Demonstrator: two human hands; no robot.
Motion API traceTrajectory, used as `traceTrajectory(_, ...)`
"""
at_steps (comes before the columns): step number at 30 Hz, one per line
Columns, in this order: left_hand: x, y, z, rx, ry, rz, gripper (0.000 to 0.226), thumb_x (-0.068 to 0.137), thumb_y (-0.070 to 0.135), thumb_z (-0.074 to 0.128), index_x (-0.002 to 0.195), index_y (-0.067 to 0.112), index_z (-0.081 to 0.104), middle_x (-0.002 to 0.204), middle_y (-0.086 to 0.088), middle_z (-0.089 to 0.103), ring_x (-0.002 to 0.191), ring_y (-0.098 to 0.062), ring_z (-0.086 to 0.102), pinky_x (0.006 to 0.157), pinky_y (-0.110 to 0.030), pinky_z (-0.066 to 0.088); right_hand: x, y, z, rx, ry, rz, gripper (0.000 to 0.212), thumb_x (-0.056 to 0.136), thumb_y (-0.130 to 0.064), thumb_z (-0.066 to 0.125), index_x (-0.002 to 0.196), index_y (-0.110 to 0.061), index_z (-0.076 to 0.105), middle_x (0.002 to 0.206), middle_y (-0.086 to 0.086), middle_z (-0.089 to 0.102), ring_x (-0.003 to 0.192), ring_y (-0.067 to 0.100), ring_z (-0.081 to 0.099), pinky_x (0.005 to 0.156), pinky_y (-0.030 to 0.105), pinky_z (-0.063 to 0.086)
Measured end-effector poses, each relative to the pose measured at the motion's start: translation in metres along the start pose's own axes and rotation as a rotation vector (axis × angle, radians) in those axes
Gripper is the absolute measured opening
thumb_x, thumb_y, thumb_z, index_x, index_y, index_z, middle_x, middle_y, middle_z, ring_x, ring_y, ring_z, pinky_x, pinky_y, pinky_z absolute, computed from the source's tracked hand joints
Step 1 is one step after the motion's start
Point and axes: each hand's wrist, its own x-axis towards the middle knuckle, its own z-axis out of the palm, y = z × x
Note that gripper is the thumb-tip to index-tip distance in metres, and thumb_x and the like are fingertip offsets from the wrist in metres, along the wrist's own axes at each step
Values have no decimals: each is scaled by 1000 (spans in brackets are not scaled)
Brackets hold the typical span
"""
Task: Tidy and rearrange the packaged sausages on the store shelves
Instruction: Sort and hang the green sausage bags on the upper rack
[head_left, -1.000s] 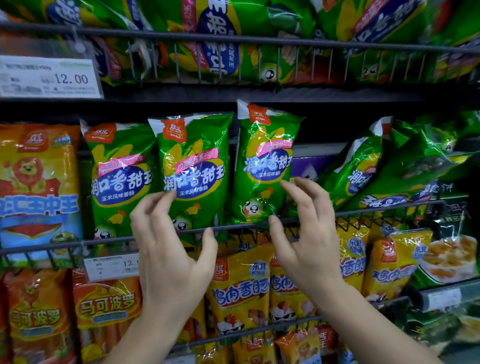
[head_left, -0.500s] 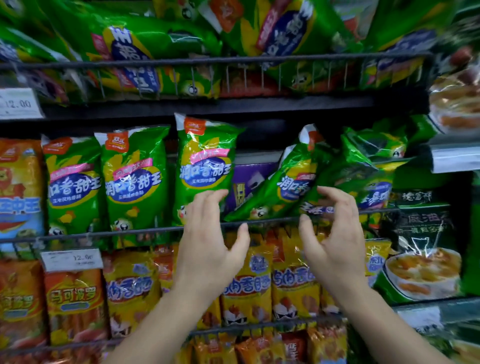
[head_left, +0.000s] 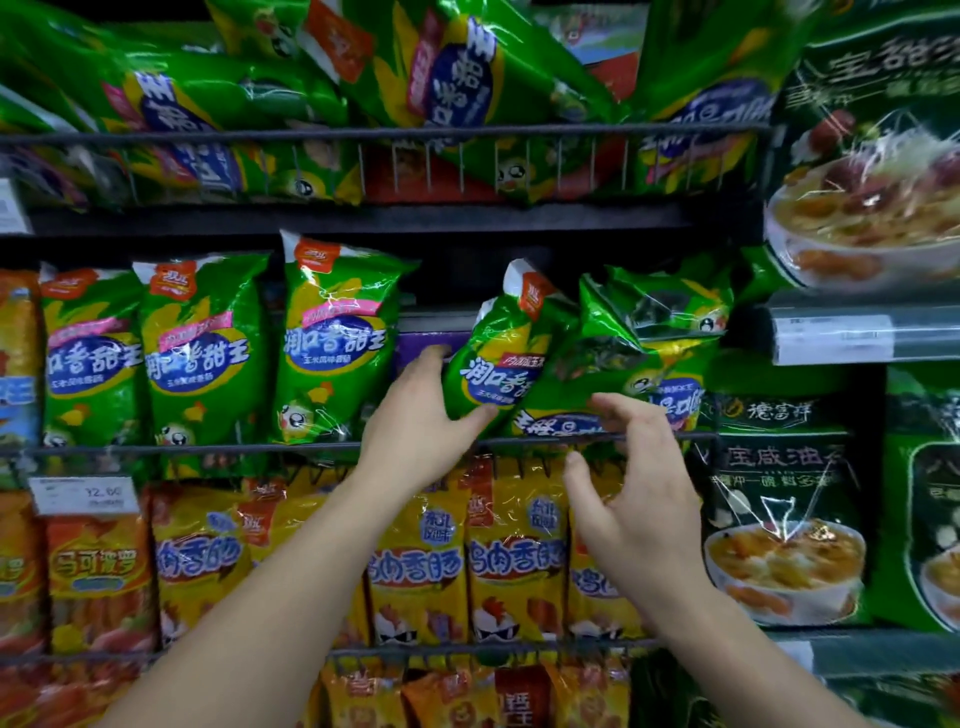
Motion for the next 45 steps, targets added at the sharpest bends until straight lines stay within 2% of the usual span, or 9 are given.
traceTrajectory(7, 13, 3, 1, -106, -37, -26, 55, 72, 45, 81, 117, 21, 60, 109, -1, 66, 96, -19, 64, 86, -44, 54, 6, 7, 1, -16, -9, 38, 45, 86, -30, 59, 127, -15, 52, 114, -9, 52, 108, 6, 51, 88, 23, 44)
traceTrajectory(13, 17, -1, -1, -325, -50, -97, 53, 73, 31, 85, 118, 19, 60, 105, 2, 70, 93, -16, 67, 86, -44, 56, 10, 12, 5, -38, 23, 35, 36, 86, -30, 57, 120, -19, 53, 104, -13, 50, 98, 4, 50, 77, 21, 45)
traceTrajectory(21, 20, 1, -12, -622, 32, -156, 35, 77, 22, 83, 102, 28, 60, 98, 6, 71, 87, -11, 69, 69, -25, 54, 13, 14, 9, -47, 28, 46, 34, 85, -28, 59, 117, -20, 51, 99, -11, 48, 92, 5, 49, 75, 11, 39)
traceTrajectory(25, 22, 8, -17, -779, 63, -144, 36, 79, 18, 81, 90, 38, 53, 91, 16, 68, 75, 9, 67, 61, -10, 52, 14, 16, 10, -42, 37, 54, 34, 87, -22, 65, 118, -19, 51, 99, -10, 49, 91, 5, 49, 75, 11, 39)
traceTrajectory(28, 26, 10, -17, -860, 105, -147, 31, 78, 21, 81, 94, 34, 58, 98, 10, 73, 87, -2, 70, 73, -19, 55, 14, 16, 12, -21, 52, 86, 41, 85, -19, 71, 119, -18, 47, 98, -10, 48, 89, 6, 50, 74, 13, 41)
traceTrajectory(33, 27, 3, -10, -929, 103, -168, 34, 79, 24, 80, 106, 31, 61, 103, 9, 74, 95, -7, 70, 74, -20, 54, 15, 14, 18, 23, 110, 146, 54, 82, -26, 75, 125, -14, 43, 96, -18, 42, 87, 8, 48, 73, 17, 43)
traceTrajectory(39, 24, 0, -10, -893, 109, -177, 35, 83, 27, 77, 99, 43, 51, 104, 18, 66, 97, 3, 63, 79, -19, 48, 19, 15, 24, 14, 194, 157, 61, 79, -28, 78, 124, -6, 44, 110, 1, 36, 94, 16, 42, 82, 24, 41)
traceTrajectory(43, 19, 0, -11, -800, 89, -175, 34, 87, 27, 73, 90, 44, 44, 93, 28, 58, 77, 20, 55, 65, -6, 42, 21, 15, 23, 26, 209, 171, 62, 78, -25, 79, 125, -7, 43, 120, 6, 35, 98, 3, 37, 89, 8, 33)
traceTrajectory(45, 14, -3, -9, -773, 66, -179, 30, 89, 27, 71, 95, 43, 47, 95, 28, 59, 81, 18, 55, 72, -11, 45, 21, 15, 23, 29, 202, 169, 62, 79, -24, 79, 126, -10, 41, 122, 7, 36, 101, 0, 37, 90, 6, 30)
